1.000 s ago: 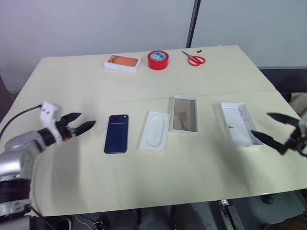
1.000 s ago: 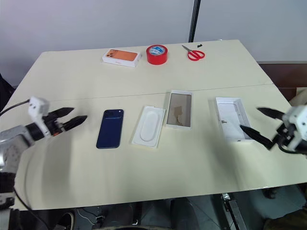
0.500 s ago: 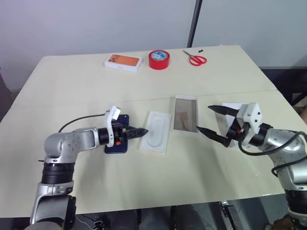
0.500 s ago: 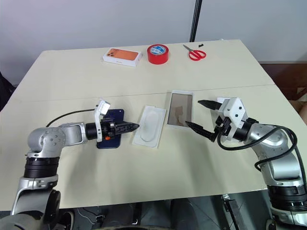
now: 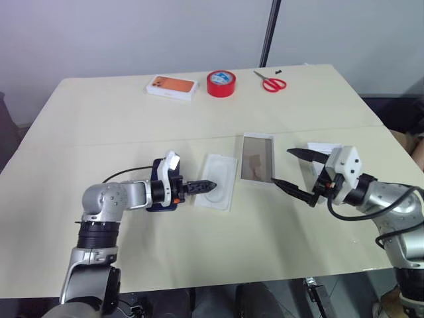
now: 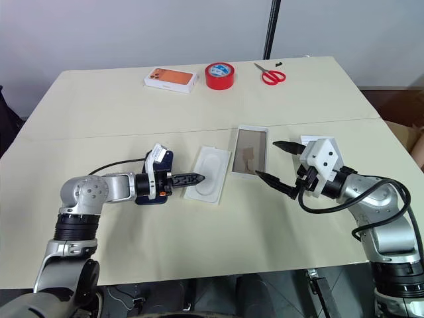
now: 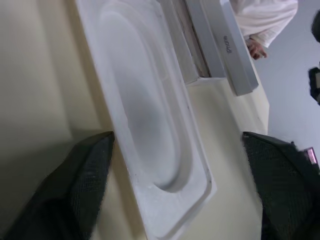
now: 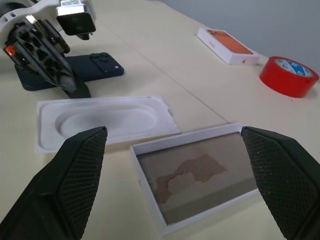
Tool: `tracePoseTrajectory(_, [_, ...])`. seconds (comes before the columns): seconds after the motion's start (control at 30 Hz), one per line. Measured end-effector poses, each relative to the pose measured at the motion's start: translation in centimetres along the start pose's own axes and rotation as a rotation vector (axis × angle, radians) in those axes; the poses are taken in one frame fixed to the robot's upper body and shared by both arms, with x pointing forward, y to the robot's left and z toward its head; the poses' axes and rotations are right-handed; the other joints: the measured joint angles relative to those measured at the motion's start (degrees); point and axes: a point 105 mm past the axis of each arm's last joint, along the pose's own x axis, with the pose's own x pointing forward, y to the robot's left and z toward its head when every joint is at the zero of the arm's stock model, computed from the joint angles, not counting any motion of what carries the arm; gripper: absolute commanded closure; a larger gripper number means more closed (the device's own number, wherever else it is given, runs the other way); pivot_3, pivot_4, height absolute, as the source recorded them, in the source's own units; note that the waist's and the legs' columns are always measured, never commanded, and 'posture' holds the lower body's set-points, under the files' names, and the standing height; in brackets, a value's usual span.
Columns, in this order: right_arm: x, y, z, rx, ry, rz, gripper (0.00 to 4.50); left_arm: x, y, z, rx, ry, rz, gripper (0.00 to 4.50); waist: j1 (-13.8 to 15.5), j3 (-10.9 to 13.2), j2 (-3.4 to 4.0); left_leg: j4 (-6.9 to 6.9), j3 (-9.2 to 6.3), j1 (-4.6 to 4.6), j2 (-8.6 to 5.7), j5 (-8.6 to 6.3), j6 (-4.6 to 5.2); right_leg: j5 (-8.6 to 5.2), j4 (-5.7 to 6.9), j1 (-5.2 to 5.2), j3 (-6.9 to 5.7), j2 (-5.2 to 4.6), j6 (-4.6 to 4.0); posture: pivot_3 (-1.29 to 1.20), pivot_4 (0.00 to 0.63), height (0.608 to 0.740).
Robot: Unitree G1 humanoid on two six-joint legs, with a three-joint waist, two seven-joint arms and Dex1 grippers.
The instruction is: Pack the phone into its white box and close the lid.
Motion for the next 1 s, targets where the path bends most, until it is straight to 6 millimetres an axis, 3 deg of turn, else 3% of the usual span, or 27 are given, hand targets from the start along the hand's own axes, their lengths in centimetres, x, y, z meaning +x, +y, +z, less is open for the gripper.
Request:
tracePoseTrajectory(0.17, [0.0,0.1,0.1,-0.004,0.0,-0.005,0.0,0.1,0.4,0.1,-0.028,-0.012,0.016,4.29,0.0,0.0,0.0,-0.01,0.01,-0.03,0.0,0.0,0.0,0.0,-0.02,-0.04,0.0,-0.01,0.0,0.0,0.15,0.74])
tracePoseTrajectory(0.2, [0.0,0.1,0.1,-0.005,0.0,-0.006,0.0,0.2,0.2,0.3,-0.028,-0.025,0.006,4.43,0.0,0.0,0.01,0.0,0.0,-0.01,0.0,0.01,-0.01,0.0,0.0,-0.02,0.0,-0.01,0.0,0.0,0.15,0.74])
tracePoseTrajectory(0.47, [0.3,0.1,0.1,0.043,-0.027,-0.026,0.0,-0.6,1.0,1.4,-0.104,-0.11,0.024,4.43,-0.2,0.0,0.03,-0.03,0.01,0.02,0.03,0.02,-0.02,0.0,0.01,-0.02,0.0,0.04,0.0,0.0,0.15,0.74])
tracePoseTrajectory(0.6, [1.3,1.4,-0.3,0.078,-0.029,0.032,0.0,-1.3,2.0,2.8,-0.171,-0.202,0.065,4.43,-0.2,0.0,-0.01,-0.02,0.0,0.0,0.03,0.02,-0.02,0.01,0.01,-0.04,0.0,0.06,0.0,0.0,0.15,0.74])
tracePoseTrajectory(0.73, [3.7,2.4,-2.2,0.085,0.038,0.137,0.0,-1.5,2.4,3.7,-0.255,-0.274,0.062,4.43,-0.3,0.0,-0.02,-0.01,0.03,-0.04,0.01,0.02,-0.03,0.01,0.01,-0.1,0.0,0.02,0.01,0.0,0.15,0.74])
tracePoseTrajectory(0.87, [5.2,1.4,-4.1,0.041,0.128,0.2,0.0,-1.6,2.0,4.5,-0.347,-0.327,0.016,4.43,-0.2,0.0,-0.08,0.01,0.03,-0.1,0.0,0.02,-0.03,0.02,-0.01,-0.15,-0.01,0.0,0.02,0.0,0.15,0.74])
tracePoseTrajectory(1.0, [5.6,0.8,-6.6,0.102,0.239,0.228,0.0,-1.6,1.7,4.7,-0.357,-0.34,0.018,4.43,-0.2,0.0,-0.09,0.0,0.02,-0.13,0.02,0.02,-0.04,0.02,-0.02,-0.18,-0.03,-0.02,0.02,0.0,0.15,0.74])
